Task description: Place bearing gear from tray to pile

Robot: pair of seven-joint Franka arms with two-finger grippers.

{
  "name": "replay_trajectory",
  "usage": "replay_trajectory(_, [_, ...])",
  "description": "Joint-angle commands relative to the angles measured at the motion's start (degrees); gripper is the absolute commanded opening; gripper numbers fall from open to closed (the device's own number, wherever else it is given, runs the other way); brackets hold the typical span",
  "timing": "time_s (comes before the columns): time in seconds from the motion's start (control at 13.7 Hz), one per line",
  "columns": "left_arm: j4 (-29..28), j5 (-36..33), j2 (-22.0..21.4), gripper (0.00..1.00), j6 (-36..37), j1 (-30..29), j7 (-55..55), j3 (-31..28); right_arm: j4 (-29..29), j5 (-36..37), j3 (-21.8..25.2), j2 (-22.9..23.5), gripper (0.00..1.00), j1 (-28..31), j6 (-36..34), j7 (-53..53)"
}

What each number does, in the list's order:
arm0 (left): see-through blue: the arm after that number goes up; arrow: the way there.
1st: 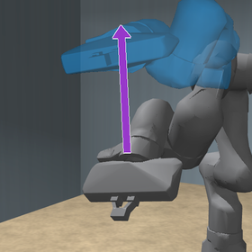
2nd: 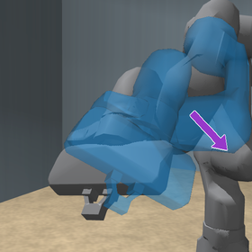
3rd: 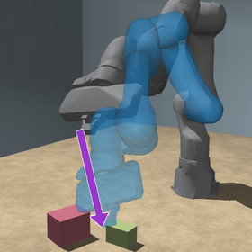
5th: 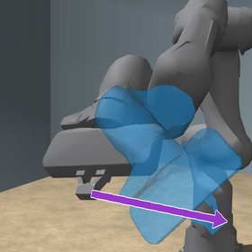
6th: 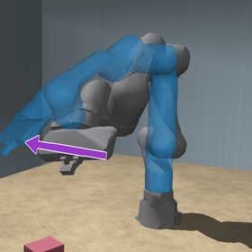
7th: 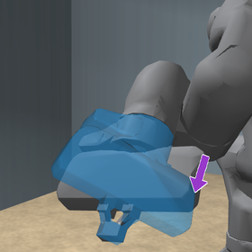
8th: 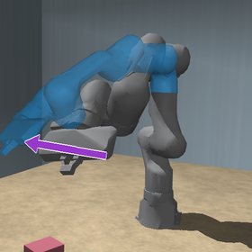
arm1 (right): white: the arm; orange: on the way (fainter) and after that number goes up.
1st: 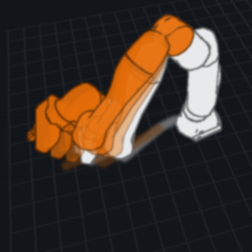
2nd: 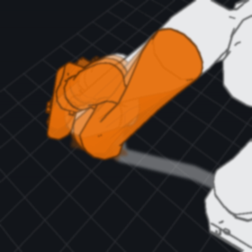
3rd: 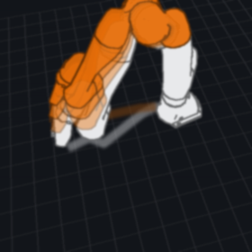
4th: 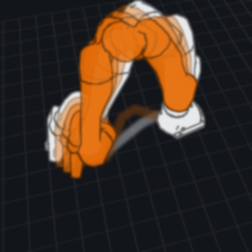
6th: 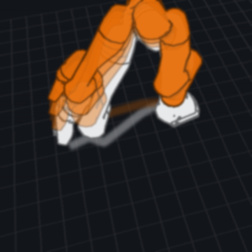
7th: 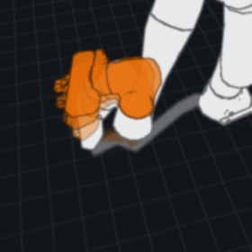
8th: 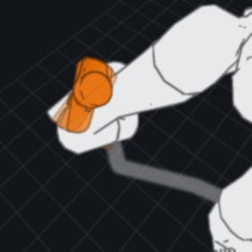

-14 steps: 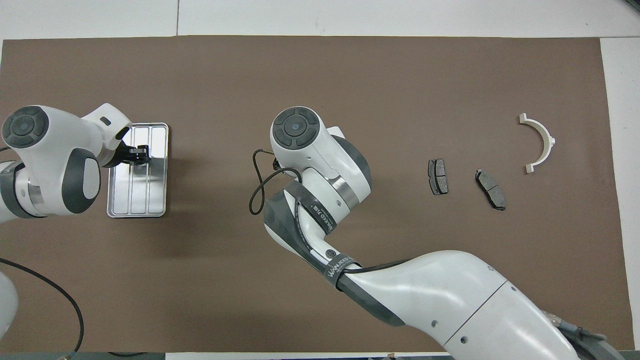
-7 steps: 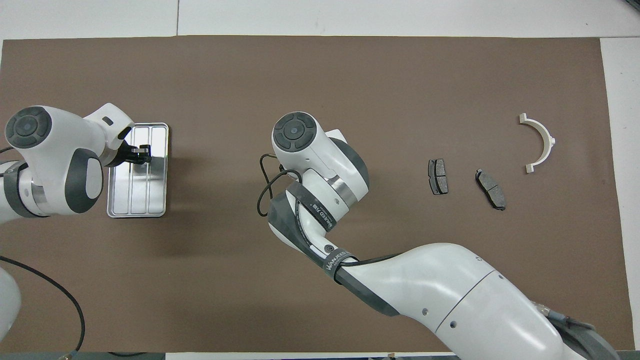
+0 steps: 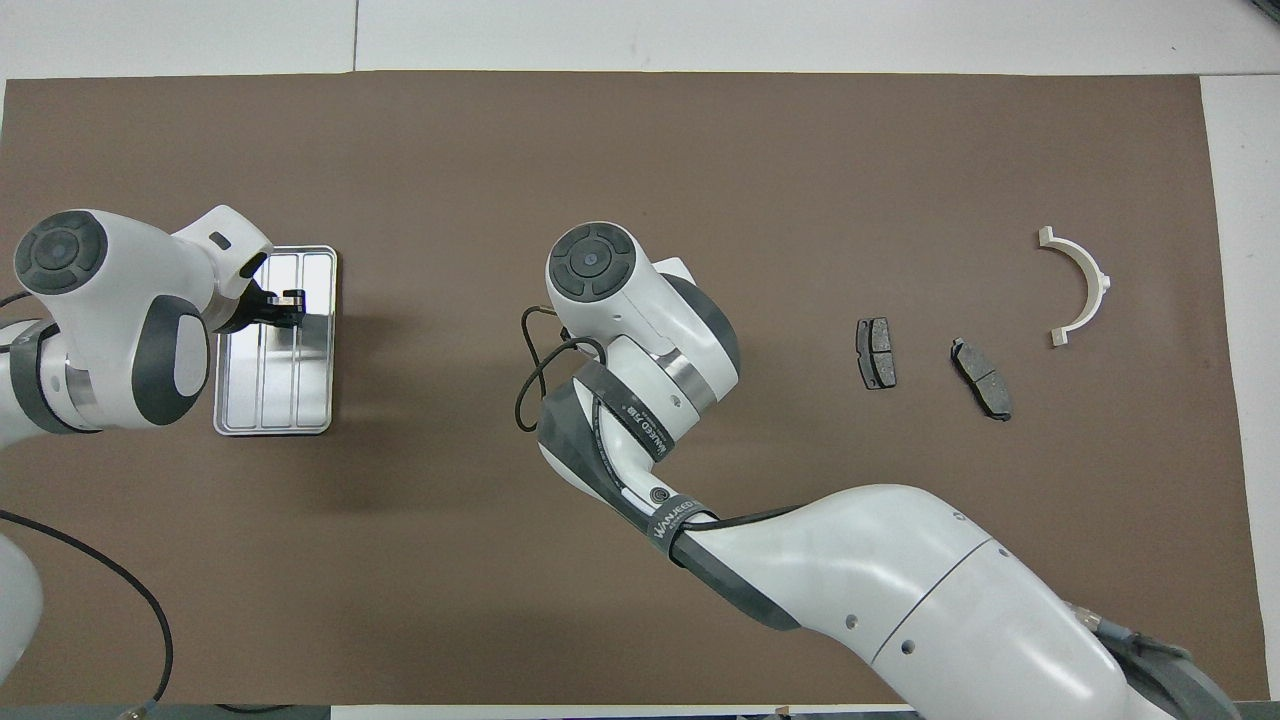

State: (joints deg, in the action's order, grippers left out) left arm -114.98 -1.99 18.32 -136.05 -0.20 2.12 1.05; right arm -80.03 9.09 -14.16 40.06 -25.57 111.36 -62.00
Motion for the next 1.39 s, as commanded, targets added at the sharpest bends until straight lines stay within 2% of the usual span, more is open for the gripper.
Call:
replay_trajectory(0.0, [3.4, -0.4, 0.0, 0.00, 6.5, -0.9, -0.1, -0.1, -0.4, 1.3, -1.8, 0.0, 0.84, 1.3, -0.2, 1.4])
replay_trajectory(0.22, [5.5, 2.5, -1.2, 0.00, 10.8, -0.8, 0.5, -0.2, -0.8, 1.2, -2.3, 0.0, 0.84, 1.3, -0.4, 1.5])
replay_trajectory(0.51, [5.2, 3.1, -1.9, 0.00, 11.2, 1.4, 8.9, 0.1, -1.9, 1.3, -2.5, 0.2, 0.82, 1.5, 0.3, 2.1])
replay_trajectory(0.8, [4.9, 3.1, -2.1, 0.00, 11.2, 1.4, 9.1, 0.2, -1.9, 1.3, -2.5, 0.2, 0.77, 1.7, 0.3, 4.1])
replay_trajectory(1.09, [4.9, 3.1, -2.1, 0.00, 11.2, 1.4, 9.1, 0.2, -1.9, 1.2, -2.6, 0.2, 0.58, 2.3, 0.2, 6.1])
replay_trajectory(1.31, [4.9, 3.1, -2.1, 0.00, 11.3, 1.4, 9.2, 0.1, -1.9, 1.1, -2.6, 0.2, 0.50, 2.5, 0.1, 7.1])
